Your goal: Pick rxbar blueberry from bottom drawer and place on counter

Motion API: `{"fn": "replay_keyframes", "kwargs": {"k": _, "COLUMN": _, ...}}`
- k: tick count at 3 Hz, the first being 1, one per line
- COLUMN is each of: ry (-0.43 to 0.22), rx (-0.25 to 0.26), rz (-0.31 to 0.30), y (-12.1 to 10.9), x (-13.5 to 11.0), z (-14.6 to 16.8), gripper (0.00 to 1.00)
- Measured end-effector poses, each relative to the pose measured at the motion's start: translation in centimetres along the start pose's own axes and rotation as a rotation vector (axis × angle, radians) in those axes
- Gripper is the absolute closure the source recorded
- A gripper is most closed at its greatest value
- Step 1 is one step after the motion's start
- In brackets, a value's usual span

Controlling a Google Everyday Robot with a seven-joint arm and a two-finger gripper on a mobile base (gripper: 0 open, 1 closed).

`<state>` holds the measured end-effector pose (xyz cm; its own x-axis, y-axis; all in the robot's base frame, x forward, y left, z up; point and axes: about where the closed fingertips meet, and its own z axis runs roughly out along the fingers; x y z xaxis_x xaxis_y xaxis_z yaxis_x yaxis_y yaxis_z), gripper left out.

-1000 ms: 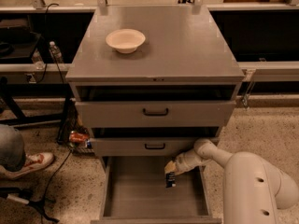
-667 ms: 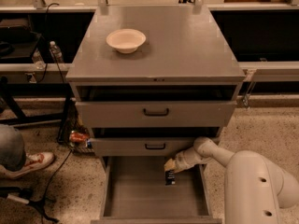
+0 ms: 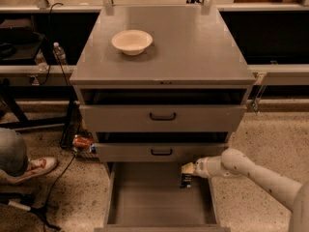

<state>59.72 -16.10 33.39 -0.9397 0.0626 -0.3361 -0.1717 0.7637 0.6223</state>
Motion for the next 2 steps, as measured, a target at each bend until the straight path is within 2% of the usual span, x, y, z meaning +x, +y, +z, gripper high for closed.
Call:
{"fn": "replay_keyframes", "kwargs": {"k": 1, "ry": -0.077, "rx": 0.031, "rz": 0.026, "y": 0.53, "x": 2.32, "z": -3.34, "gripper": 1.0}}
{"fn": "replay_keyframes", "kwargs": {"k": 2, "ry": -0.077, "rx": 0.031, "rz": 0.026, "y": 0.53, "x": 2.3, "z": -3.33, "gripper": 1.0}}
